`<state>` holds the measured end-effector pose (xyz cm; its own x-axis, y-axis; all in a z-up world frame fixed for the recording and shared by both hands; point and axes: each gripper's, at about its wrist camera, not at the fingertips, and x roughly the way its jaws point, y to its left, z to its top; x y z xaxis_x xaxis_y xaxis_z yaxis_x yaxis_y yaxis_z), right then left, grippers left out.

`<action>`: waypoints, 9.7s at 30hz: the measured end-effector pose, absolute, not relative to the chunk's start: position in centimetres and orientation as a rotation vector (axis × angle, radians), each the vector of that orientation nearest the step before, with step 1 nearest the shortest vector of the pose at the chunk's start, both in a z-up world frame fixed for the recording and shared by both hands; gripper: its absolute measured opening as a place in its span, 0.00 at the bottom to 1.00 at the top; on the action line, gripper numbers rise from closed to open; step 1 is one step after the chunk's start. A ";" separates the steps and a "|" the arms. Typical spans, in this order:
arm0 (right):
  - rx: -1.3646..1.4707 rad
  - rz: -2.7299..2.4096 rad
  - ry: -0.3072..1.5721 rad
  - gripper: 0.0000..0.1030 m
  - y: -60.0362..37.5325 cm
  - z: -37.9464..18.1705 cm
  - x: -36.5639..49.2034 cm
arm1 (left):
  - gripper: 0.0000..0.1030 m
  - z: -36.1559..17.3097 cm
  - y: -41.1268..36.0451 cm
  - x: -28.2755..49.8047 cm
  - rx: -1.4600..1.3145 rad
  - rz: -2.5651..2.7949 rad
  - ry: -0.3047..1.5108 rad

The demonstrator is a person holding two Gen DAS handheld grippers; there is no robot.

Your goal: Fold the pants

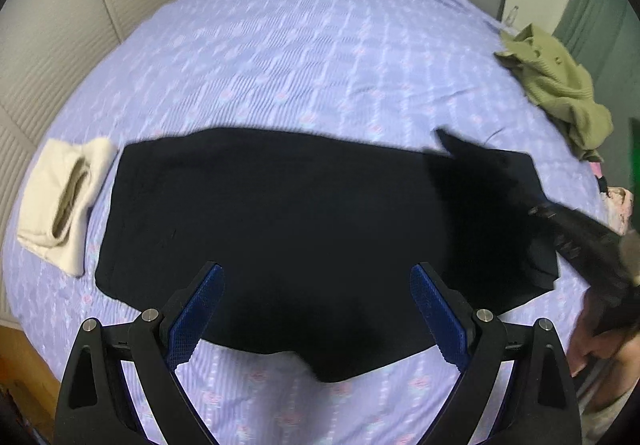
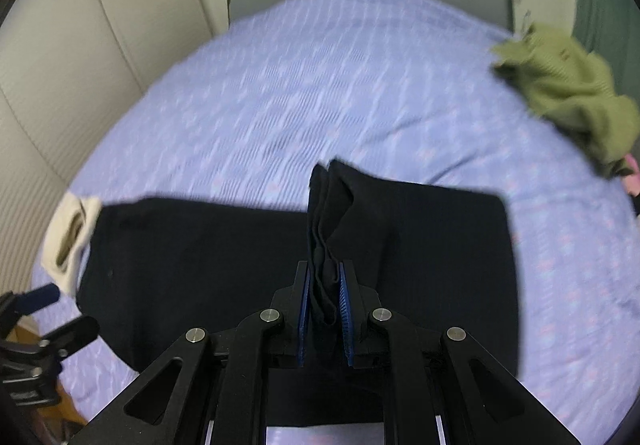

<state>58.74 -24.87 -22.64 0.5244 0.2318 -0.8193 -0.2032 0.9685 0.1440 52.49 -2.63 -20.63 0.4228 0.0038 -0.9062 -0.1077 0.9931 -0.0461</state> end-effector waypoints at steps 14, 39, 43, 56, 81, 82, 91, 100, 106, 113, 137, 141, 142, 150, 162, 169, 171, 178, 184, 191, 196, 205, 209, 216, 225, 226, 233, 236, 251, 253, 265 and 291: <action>-0.071 0.301 1.175 0.15 -16.1 -30.5 56.7 | 0.92 -26.3 3.5 53.2 -0.170 0.038 1.240; -0.012 0.273 1.232 0.30 -15.2 -29.0 53.3 | 0.92 -27.0 8.3 53.0 -0.182 0.055 1.285; -0.096 0.256 1.267 0.30 -14.3 -31.0 55.1 | 0.92 -27.6 7.9 52.7 -0.188 0.046 1.305; -0.126 0.237 1.275 0.09 -13.2 -32.1 56.4 | 0.92 -27.4 8.3 53.1 -0.182 0.039 1.300; -0.100 0.347 1.284 0.55 -3.5 -27.7 54.8 | 0.92 -26.8 15.1 49.9 -0.217 0.104 1.282; -0.105 0.354 1.268 0.58 -3.3 -26.7 54.8 | 0.92 -26.7 16.0 49.4 -0.237 0.098 1.275; -0.195 0.421 1.212 0.70 2.6 -26.1 53.5 | 0.95 -29.1 24.4 46.3 -0.499 0.058 1.237; -0.173 0.418 1.283 0.70 5.7 -27.7 54.1 | 0.95 -34.6 29.6 47.4 -0.842 0.015 1.201; -0.201 0.407 1.311 0.70 7.1 -28.9 54.5 | 0.94 -38.9 29.7 48.6 -1.044 0.022 1.211; -0.223 0.405 1.307 0.70 7.1 -28.7 54.8 | 0.58 -37.4 29.4 49.6 -1.092 -0.017 1.135; -0.160 0.381 1.238 0.70 4.8 -26.5 54.2 | 0.28 -35.1 28.4 51.9 -1.104 0.001 1.093; -0.122 0.363 1.204 0.70 2.4 -24.9 53.9 | 0.23 -29.0 26.4 52.9 -0.927 -0.032 1.041; -0.109 0.357 1.197 0.70 1.6 -24.5 53.8 | 0.23 -27.0 25.1 53.8 -0.839 -0.043 1.034; -0.032 0.256 1.080 0.70 -7.8 -19.0 52.6 | 0.22 -16.2 13.5 57.7 -0.442 -0.183 0.931; 0.131 0.064 0.943 0.70 -25.0 -14.6 50.2 | 0.19 -9.7 -5.6 61.2 -0.273 -0.455 0.885; 0.180 0.006 0.976 0.69 -32.6 -16.7 48.9 | 0.16 -14.3 -17.9 63.3 -0.208 -0.534 1.019; 0.187 -0.011 0.993 0.69 -34.9 -17.5 48.6 | 0.15 -16.9 -20.5 64.1 -0.195 -0.533 1.093; 0.230 -0.065 1.047 0.69 -40.3 -20.4 47.8 | 0.17 -24.5 -27.4 63.9 -0.104 -0.514 1.268; 0.242 -0.116 1.076 0.69 -43.0 -22.1 48.2 | 0.65 -24.6 -28.0 63.1 -0.182 -0.561 1.323; 0.252 -0.041 1.068 0.69 -42.6 -23.0 50.4 | 0.79 -22.6 -22.9 62.1 0.070 -0.362 1.211; 0.280 0.124 1.080 0.63 -40.2 -25.7 54.7 | 0.79 -25.1 -17.9 62.1 0.103 -0.206 1.278; 0.337 0.203 1.205 0.52 -37.2 -32.2 59.8 | 0.79 -29.2 -15.6 61.5 0.050 -0.135 1.357; 0.376 0.187 1.231 0.42 -36.9 -33.6 60.6 | 0.79 -29.7 -15.5 61.7 0.028 -0.138 1.364; 0.421 0.220 1.142 0.13 -37.5 -30.0 59.3 | 0.79 -29.1 -15.0 61.8 0.005 -0.146 1.352; 0.529 0.264 1.237 0.15 -37.1 -32.6 61.3 | 0.79 -28.9 -15.7 62.2 0.016 -0.161 1.352; 0.531 0.247 1.251 0.15 -37.1 -33.1 61.4 | 0.79 -28.9 -15.6 62.1 0.016 -0.161 1.352; 0.455 0.236 1.199 0.07 -36.9 -31.2 60.8 | 0.79 -29.2 -15.6 62.0 0.004 -0.147 1.364; 0.348 0.186 1.146 0.07 -37.7 -29.7 61.7 | 0.79 -29.4 -15.9 61.8 0.012 -0.147 1.368; 0.441 0.250 1.268 0.48 -38.2 -32.6 62.6 | 0.80 -29.5 -18.5 63.2 0.036 -0.160 1.362; 0.450 0.255 1.310 0.42 -37.5 -33.9 62.8 | 0.80 -29.4 -18.4 63.5 0.024 -0.158 1.362; 0.301 0.258 1.289 0.06 -34.4 -32.9 62.5 | 0.83 -28.8 -16.7 63.4 -0.003 -0.147 1.365; 0.310 0.099 1.170 0.74 -39.6 -31.5 58.4 | 0.87 -29.2 -16.8 61.6 0.132 -0.071 1.305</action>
<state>58.43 -39.62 -31.47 0.3910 0.2370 -0.8893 0.0835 0.9532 0.2907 61.56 -16.77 -29.16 0.2621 0.0223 -0.9648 0.1263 0.9903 0.0573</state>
